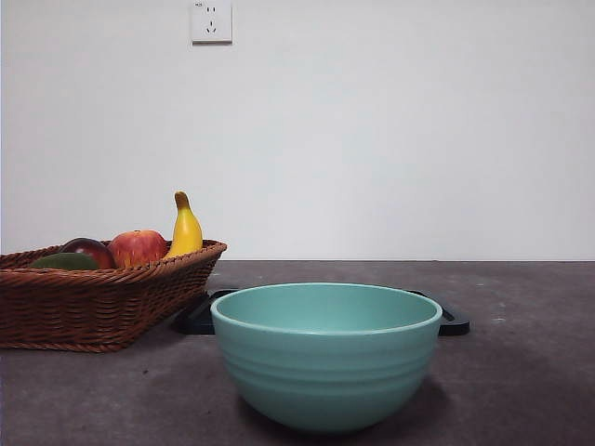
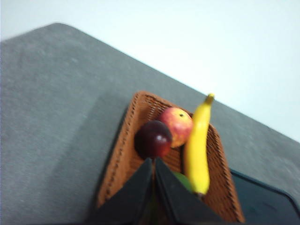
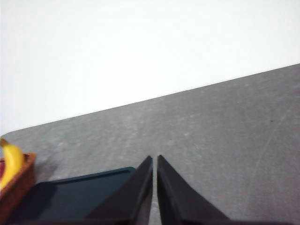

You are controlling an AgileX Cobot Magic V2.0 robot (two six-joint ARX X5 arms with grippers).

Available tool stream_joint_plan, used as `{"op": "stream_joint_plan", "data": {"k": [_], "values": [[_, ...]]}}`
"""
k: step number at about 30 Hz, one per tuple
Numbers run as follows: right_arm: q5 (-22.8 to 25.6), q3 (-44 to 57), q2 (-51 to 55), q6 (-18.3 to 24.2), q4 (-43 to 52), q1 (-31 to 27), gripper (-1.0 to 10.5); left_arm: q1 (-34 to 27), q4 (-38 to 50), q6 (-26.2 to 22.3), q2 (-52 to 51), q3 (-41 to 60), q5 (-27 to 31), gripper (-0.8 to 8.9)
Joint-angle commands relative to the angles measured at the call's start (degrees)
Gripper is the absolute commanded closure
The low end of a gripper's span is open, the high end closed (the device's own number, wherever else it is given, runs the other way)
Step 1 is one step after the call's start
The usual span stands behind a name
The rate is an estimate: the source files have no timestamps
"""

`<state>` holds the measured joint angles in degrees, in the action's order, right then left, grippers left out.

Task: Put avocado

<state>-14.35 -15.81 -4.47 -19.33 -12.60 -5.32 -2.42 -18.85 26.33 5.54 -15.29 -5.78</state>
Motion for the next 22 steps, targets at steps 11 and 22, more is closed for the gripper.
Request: {"op": "stream_joint_plan", "data": {"k": [11,22], "values": [[-13.5,-27.0,-21.5,11.1,-22.1,0.5,9.4,-0.2,-16.7,-14.7,20.3,-25.3,-16.6,8.04],[-17.3,-43.9,-36.2,19.2,-45.7,11.0,9.4,3.2,-35.0,-24.5,30.5,-37.6,-26.3,8.05]]}}
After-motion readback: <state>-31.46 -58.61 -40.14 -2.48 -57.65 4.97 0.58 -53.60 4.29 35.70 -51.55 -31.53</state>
